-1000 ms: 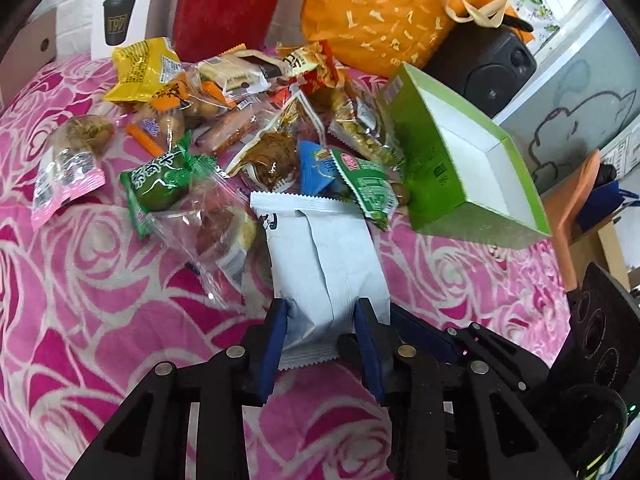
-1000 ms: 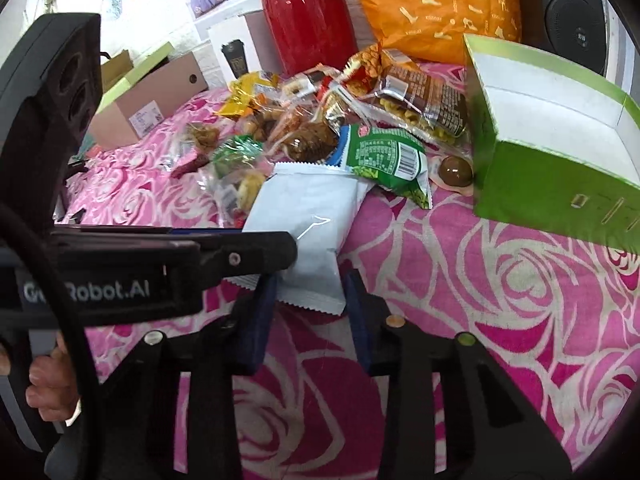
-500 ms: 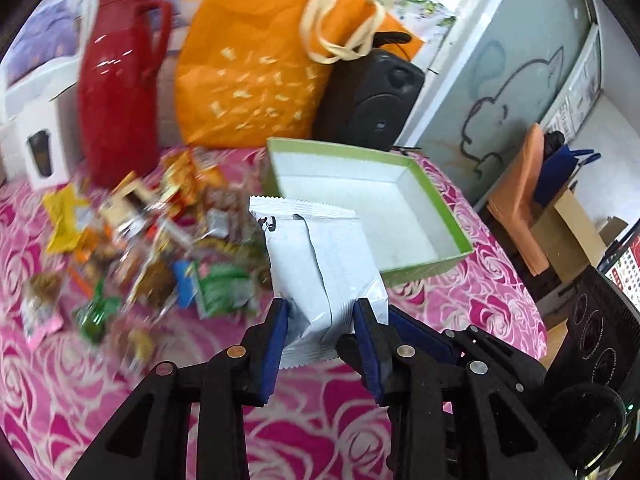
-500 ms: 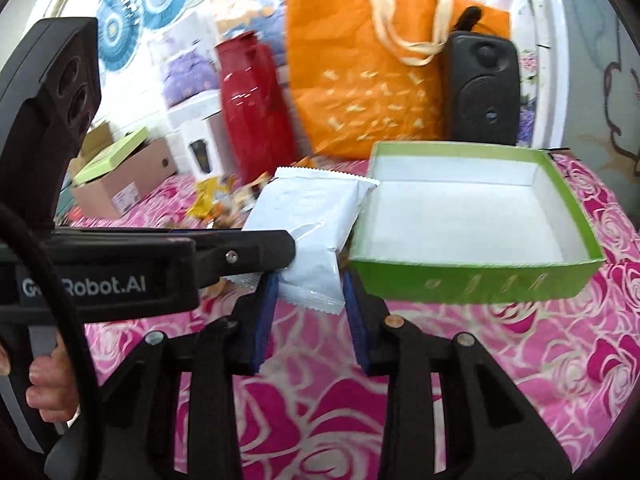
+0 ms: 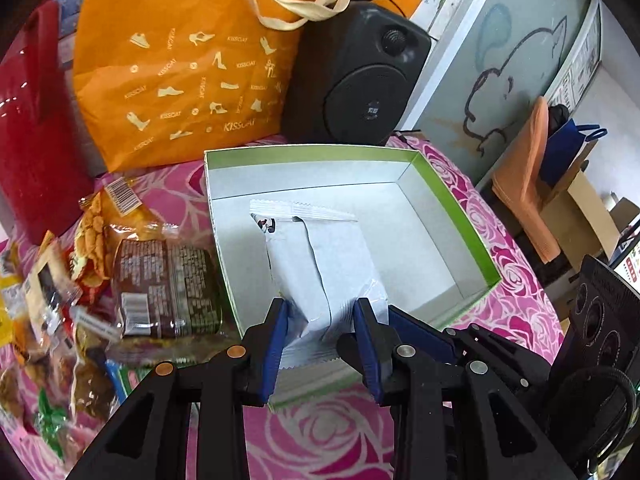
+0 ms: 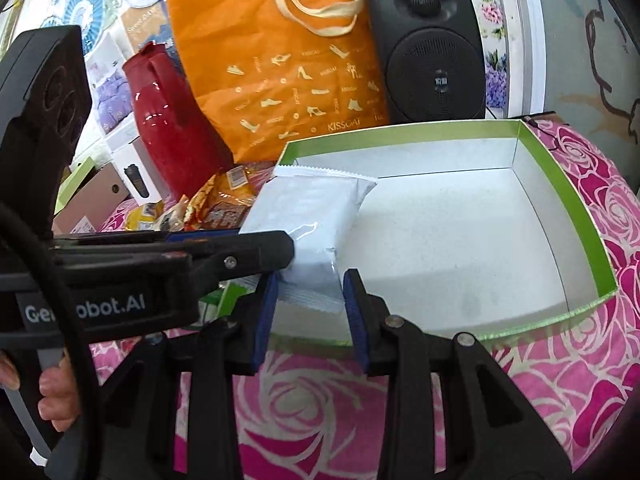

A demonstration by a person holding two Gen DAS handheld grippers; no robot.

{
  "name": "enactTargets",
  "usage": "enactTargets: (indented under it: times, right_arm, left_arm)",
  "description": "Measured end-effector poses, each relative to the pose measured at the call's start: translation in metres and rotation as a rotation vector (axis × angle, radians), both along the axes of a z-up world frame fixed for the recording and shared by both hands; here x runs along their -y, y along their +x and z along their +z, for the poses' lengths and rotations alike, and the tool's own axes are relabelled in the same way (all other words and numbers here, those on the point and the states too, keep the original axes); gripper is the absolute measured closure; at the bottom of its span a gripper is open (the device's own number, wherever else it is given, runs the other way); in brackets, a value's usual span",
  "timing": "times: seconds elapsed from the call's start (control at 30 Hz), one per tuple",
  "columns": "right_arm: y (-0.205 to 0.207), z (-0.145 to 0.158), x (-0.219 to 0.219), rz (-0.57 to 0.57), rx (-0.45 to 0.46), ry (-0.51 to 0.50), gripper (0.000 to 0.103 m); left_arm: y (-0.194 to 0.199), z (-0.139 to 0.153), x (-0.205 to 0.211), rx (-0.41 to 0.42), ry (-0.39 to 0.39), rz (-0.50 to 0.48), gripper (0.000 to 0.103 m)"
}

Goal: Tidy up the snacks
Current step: 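Carry the white packet into the green box and open the left gripper, then grasp the clear bun bag with the left gripper while the right grasps a green packet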

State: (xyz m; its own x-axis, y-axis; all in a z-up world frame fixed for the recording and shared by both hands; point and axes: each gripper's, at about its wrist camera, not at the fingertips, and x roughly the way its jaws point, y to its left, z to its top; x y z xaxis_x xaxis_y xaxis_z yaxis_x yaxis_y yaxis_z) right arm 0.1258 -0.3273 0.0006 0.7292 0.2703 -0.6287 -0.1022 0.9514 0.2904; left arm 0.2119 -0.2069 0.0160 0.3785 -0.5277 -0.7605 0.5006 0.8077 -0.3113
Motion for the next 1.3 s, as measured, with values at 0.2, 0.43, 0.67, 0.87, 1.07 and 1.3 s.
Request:
enactTargets:
  times: [0.2, 0.43, 0.67, 0.87, 1.07, 1.3]
  right_arm:
    - [0.012, -0.007, -0.001, 0.005, 0.001, -0.066, 0.051]
    - [-0.007, 0.000, -0.004, 0.021, 0.068, -0.097, 0.002]
    - [-0.034, 0.017, -0.011, 0.033, 0.042, -0.043, 0.002]
    - [-0.080, 0.035, -0.020, 0.036, 0.074, 0.005, 0.001]
    - [-0.122, 0.019, -0.045, 0.074, 0.053, -0.022, 0.001]
    - [-0.119, -0.011, -0.094, 0.203, -0.016, -0.061, 0.001]
  left_arm:
    - [0.010, -0.004, -0.003, 0.014, -0.023, 0.038, 0.032]
    - [-0.018, 0.016, -0.017, 0.214, 0.041, 0.053, 0.014]
    - [-0.050, 0.036, -0.054, 0.257, 0.058, 0.113, 0.014]
    - [-0.098, 0.043, -0.112, 0.293, 0.072, 0.225, 0.014]
    - [-0.138, 0.012, -0.154, 0.260, 0.129, 0.289, 0.014]
    - [-0.164, -0.031, -0.205, 0.157, 0.143, 0.386, 0.014]
